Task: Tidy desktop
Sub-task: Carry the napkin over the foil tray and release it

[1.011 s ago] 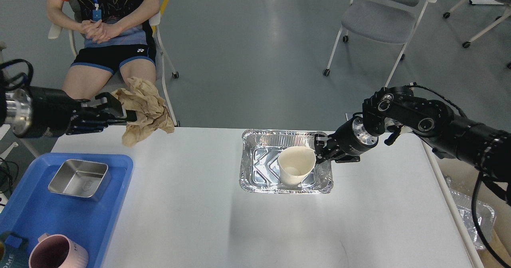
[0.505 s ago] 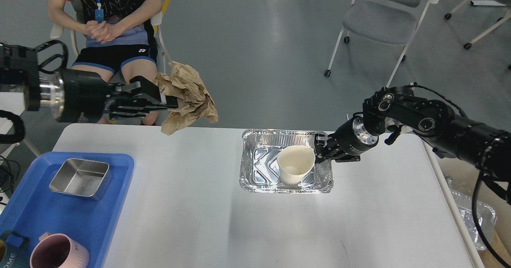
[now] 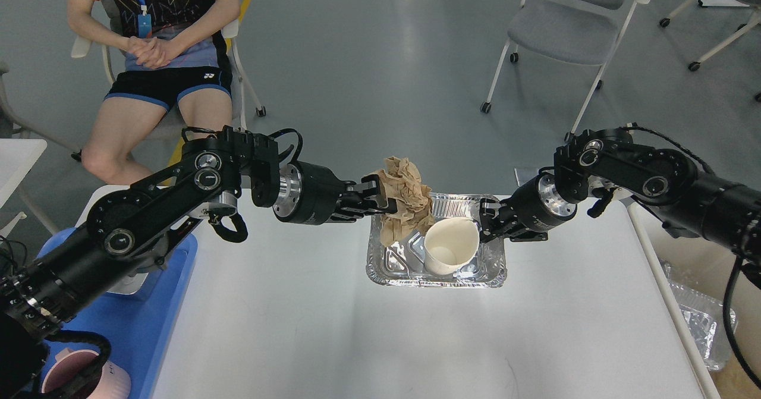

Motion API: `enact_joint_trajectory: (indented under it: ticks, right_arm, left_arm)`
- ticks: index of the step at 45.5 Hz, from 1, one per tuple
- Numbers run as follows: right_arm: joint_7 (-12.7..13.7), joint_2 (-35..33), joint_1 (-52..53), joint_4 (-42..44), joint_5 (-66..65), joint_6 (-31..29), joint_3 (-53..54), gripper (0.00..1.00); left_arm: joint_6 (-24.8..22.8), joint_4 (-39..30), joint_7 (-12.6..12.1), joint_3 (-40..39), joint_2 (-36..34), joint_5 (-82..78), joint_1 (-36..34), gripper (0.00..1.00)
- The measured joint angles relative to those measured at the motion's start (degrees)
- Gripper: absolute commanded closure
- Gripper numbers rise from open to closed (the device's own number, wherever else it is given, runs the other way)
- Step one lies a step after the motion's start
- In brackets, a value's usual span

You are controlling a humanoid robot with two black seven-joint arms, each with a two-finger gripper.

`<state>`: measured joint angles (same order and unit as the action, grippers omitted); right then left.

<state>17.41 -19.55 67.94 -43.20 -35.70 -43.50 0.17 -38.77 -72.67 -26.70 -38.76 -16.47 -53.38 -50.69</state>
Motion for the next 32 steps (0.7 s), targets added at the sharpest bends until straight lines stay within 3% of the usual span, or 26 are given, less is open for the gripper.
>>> enact_joint_trajectory:
  ticks: [3,9,13,17,32]
  right_arm:
    - [0.0,0.0,0.0,0.0,0.0,0.0,0.0,1.00]
    - [0.0,0.2,0.0,0.0,-0.1,0.1,0.0,1.00]
    - [0.0,0.3,0.0,0.0,-0.1,0.2,0.0,1.00]
    - [0.0,0.3,0.0,0.0,-0.1,0.2,0.0,1.00]
    - [0.0,0.4,0.0,0.0,-0.1,0.4,0.0,1.00]
  left_arm:
    - [0.0,0.1,0.0,0.2,0.4,-0.1,0.7,0.91]
    - [0.6,0.1,0.0,0.4,0.5,-0.1,1.9,0.45]
    - [2.8,0.1,0.1,0.4,0.5,-0.1,2.4,0.27]
    - [5.8,0.1,0.2,0.4,0.5,-0.2,2.7,0.21]
    - [11.5,3.0,1.1,-2.7,2.4,1.8,5.2,0.20]
